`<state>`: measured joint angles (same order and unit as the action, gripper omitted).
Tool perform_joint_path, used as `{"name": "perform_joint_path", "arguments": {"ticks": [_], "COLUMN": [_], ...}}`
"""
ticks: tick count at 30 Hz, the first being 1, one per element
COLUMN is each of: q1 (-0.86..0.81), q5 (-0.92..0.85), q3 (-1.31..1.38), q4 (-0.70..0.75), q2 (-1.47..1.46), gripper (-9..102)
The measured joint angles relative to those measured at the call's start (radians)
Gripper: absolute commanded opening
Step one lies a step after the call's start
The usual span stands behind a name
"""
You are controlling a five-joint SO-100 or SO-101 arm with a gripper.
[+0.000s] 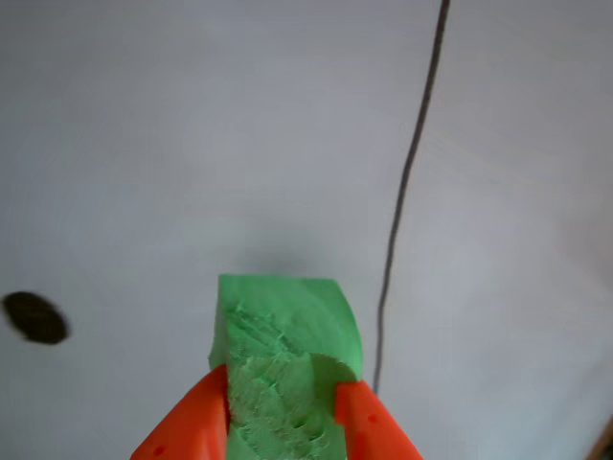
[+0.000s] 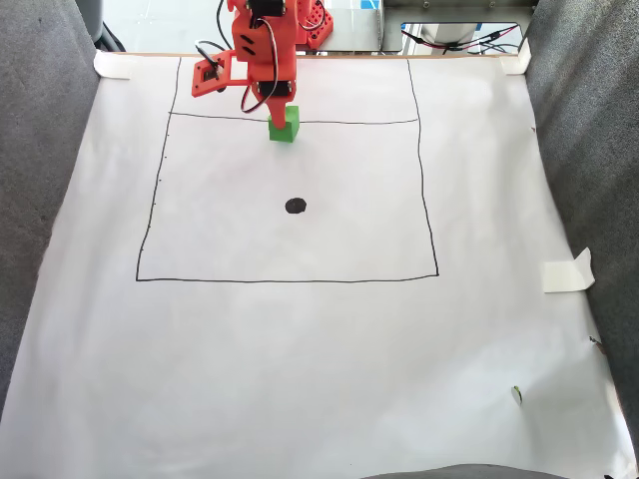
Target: Grasp the colored block, Place it on the black dot, and then return the arm to the default position.
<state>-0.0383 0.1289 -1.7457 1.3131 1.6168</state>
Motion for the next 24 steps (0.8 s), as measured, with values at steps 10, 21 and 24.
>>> {"name": "perform_joint_path", "arguments": {"ticks": [10, 21, 24], "q1": [0.055, 0.071, 0.069], "q5": [0.216, 0.365, 0.396], "q3": [0.307, 0.655, 0.733], "q4": [0.193, 0.337, 0.327], "q2": [-0.114, -0.344, -0.422], "gripper": [0, 0, 0]}}
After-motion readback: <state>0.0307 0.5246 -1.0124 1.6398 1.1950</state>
